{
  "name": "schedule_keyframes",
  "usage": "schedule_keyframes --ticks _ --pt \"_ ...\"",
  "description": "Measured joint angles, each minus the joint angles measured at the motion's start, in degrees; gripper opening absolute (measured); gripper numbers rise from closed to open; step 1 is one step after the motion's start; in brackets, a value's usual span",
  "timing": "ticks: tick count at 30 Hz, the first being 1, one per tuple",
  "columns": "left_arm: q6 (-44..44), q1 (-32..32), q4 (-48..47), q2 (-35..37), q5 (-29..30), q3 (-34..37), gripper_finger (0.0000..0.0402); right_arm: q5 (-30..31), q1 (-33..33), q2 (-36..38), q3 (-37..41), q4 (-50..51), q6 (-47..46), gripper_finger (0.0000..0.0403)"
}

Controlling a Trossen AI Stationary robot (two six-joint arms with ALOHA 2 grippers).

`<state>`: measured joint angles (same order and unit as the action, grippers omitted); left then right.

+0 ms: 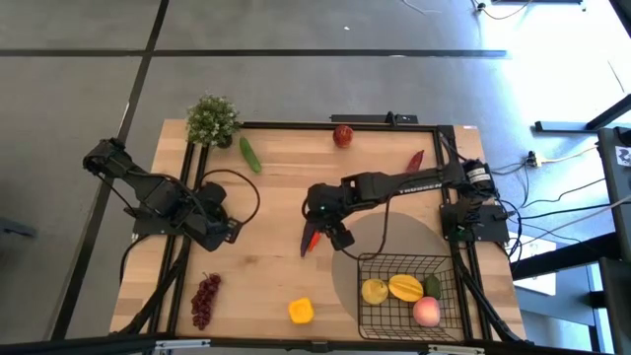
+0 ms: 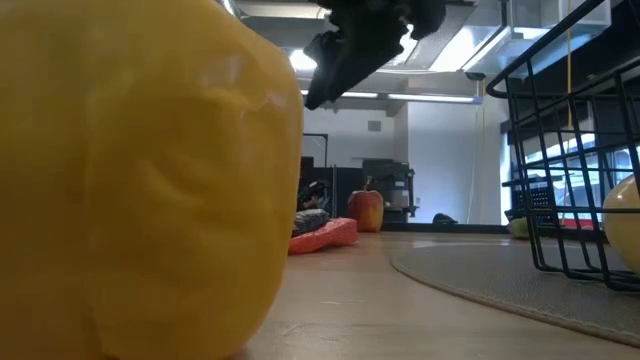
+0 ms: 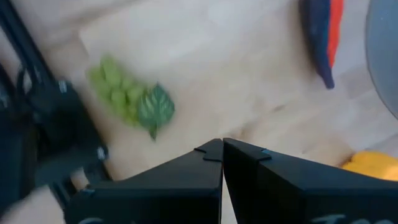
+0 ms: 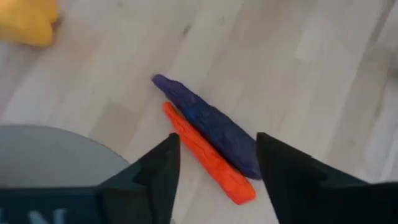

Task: Build produce basket
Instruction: Put the yellow bell pepper into the wire basket

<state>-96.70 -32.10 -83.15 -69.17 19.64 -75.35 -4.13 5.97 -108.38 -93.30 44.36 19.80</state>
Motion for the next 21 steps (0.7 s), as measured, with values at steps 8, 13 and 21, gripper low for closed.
schedule_keyframes --ticks 8,13,21 --pt "14.0 1.3 2.9 0.0 2.9 1.7 0.0000 -2.9 1.9 0.0 -3.5 1.3 -8.1 0.0220" --pt "25.7 1.9 8.8 0.0 4.9 6.0 0.0000 -6.4 3.5 0.1 -7.4 1.2 -9.1 0.0220" --pt "49.2 3.7 19.7 0.0 1.3 10.2 0.0000 -2.8 7.5 0.1 -11.9 1.3 -10.8 0.0220"
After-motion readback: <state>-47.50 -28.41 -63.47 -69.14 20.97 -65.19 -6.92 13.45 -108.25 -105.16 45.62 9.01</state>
